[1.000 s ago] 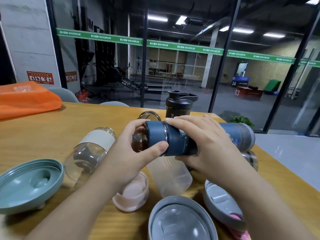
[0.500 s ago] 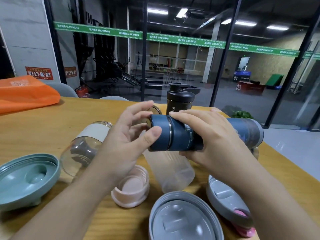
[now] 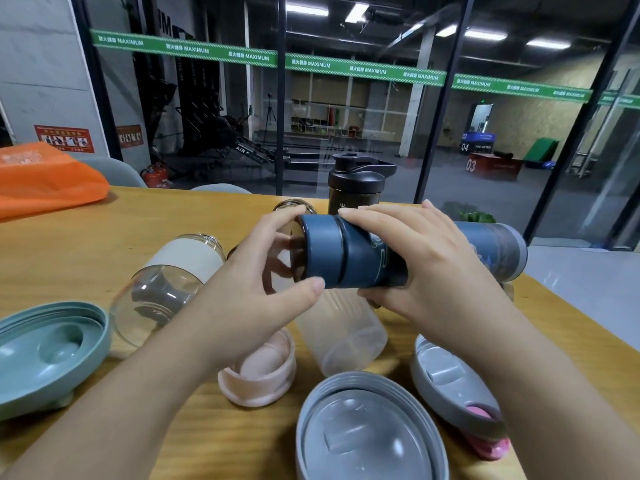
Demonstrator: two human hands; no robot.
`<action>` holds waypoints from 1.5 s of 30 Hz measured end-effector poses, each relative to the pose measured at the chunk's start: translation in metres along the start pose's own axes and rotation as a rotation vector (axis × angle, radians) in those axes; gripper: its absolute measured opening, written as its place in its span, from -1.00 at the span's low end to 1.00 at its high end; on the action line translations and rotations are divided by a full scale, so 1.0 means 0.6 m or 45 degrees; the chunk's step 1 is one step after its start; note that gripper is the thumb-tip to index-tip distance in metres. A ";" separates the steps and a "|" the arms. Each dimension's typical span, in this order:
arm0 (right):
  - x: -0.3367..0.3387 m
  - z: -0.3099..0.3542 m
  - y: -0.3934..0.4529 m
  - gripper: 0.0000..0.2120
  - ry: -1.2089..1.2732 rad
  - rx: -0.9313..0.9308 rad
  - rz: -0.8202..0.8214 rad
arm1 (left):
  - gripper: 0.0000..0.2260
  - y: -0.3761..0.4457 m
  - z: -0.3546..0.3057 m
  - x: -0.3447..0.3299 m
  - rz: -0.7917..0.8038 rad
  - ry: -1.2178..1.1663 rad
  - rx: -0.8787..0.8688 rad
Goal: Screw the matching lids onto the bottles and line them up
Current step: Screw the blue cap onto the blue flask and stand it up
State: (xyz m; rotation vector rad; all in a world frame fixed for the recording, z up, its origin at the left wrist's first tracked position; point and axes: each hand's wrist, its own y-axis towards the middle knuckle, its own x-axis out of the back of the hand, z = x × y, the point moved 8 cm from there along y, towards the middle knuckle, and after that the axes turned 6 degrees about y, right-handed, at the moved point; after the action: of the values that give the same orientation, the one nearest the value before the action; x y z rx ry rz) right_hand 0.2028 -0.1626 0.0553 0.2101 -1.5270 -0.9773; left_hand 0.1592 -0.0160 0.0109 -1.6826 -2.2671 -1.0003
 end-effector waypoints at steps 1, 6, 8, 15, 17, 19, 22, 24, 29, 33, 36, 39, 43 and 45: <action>0.000 0.000 0.000 -0.25 0.001 -0.003 0.004 | -0.37 -0.001 -0.005 0.000 0.003 -0.014 -0.033; 0.000 0.002 0.000 -0.23 -0.015 0.007 0.004 | -0.54 -0.003 -0.022 0.004 -0.053 -0.174 -0.190; 0.001 0.003 0.000 -0.22 -0.030 0.013 0.002 | -0.67 -0.003 -0.028 0.011 -0.104 -0.262 -0.251; 0.001 0.007 0.000 -0.23 -0.029 0.019 0.018 | -0.54 -0.003 -0.028 0.030 -0.282 -0.416 -0.222; 0.001 0.008 0.000 -0.22 -0.036 0.017 0.022 | -0.48 0.001 -0.010 0.027 -0.285 -0.313 -0.067; 0.000 0.009 0.000 -0.23 -0.039 0.019 0.024 | -0.39 0.005 0.002 0.017 -0.203 -0.186 0.070; -0.001 0.011 0.000 -0.25 -0.042 0.026 0.026 | -0.39 0.001 0.006 0.002 -0.121 -0.084 0.135; -0.001 0.012 0.000 -0.25 -0.045 0.029 0.032 | -0.47 -0.001 0.005 0.001 -0.129 -0.052 0.134; 0.001 0.009 0.001 -0.25 -0.017 0.021 0.025 | -0.47 -0.004 -0.011 0.000 -0.057 -0.007 -0.025; 0.000 0.011 -0.001 -0.25 -0.016 0.033 0.026 | -0.52 -0.014 -0.037 0.000 -0.063 -0.072 -0.213; 0.000 0.013 0.000 -0.26 -0.010 0.040 0.025 | -0.68 -0.018 -0.052 0.012 -0.146 -0.102 -0.356; 0.001 0.015 0.000 -0.26 -0.001 0.051 0.022 | -0.83 -0.019 -0.057 0.025 -0.247 -0.187 -0.398; 0.001 0.021 -0.001 -0.25 -0.009 0.074 0.007 | -0.74 -0.014 -0.042 0.038 -0.369 -0.292 -0.286; 0.000 0.023 0.000 -0.25 -0.018 0.079 0.004 | -0.53 -0.007 -0.022 0.035 -0.373 -0.285 -0.121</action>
State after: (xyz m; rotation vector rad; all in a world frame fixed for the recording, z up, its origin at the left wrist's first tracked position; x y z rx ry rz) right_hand 0.1909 -0.1565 0.0570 0.2453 -1.5718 -0.9314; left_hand 0.1444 -0.0075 0.0296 -1.6008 -2.7136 -1.0352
